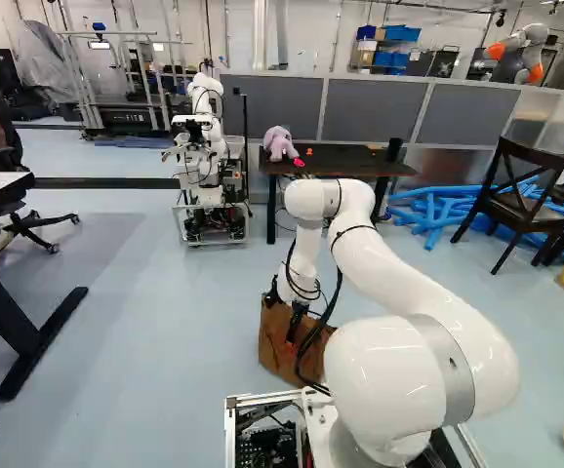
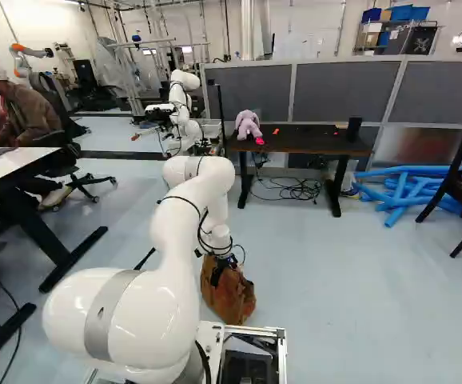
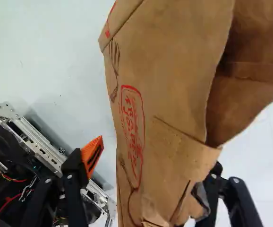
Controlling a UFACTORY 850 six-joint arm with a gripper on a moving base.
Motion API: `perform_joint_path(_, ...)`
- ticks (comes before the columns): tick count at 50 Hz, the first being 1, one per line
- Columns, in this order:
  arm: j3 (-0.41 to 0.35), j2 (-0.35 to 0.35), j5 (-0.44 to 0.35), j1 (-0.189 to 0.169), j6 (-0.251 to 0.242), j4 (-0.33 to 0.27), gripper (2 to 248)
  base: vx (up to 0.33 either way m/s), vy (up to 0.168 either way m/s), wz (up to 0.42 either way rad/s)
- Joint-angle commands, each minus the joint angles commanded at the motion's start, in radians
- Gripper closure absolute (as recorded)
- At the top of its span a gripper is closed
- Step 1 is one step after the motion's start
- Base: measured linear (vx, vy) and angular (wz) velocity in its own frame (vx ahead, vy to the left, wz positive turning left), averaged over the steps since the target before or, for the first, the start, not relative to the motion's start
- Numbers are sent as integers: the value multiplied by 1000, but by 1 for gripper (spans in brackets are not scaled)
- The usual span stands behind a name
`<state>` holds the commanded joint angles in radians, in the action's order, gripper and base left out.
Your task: Pick up the bag on the ground and place it on the table
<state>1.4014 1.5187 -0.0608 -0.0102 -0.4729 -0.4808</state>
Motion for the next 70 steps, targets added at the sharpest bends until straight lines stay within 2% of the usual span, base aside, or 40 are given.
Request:
perform_joint_path(4, 2, 2, 0, 0, 0, 0, 44, 0, 0, 0)
perform_joint_path(5, 3, 3, 0, 0, 0, 0, 82, 0, 0, 0)
perform_joint_path(10, 3, 4, 0, 0, 0, 0, 82, 0, 0, 0)
perform_joint_path(11, 3, 4, 0, 0, 0, 0, 120, 0, 0, 0)
perform_joint_path(15, 3, 4, 0, 0, 0, 0, 120, 0, 0, 0)
perform_joint_path(16, 3, 4, 0, 0, 0, 0, 157, 0, 0, 0)
perform_joint_path(20, 3, 4, 0, 0, 0, 0, 157, 0, 0, 0)
perform_joint_path(21, 3, 4, 0, 0, 0, 0, 194, 0, 0, 0)
perform_joint_path(25, 3, 4, 0, 0, 0, 0, 194, 0, 0, 0)
perform_joint_path(26, 3, 4, 0, 0, 0, 0, 228, 0, 0, 0)
perform_joint_path(47, 1, 1, 0, 0, 0, 0, 229, 0, 0, 0)
perform_joint_path(70, -74, -78, 0, 0, 0, 0, 229, 0, 0, 0)
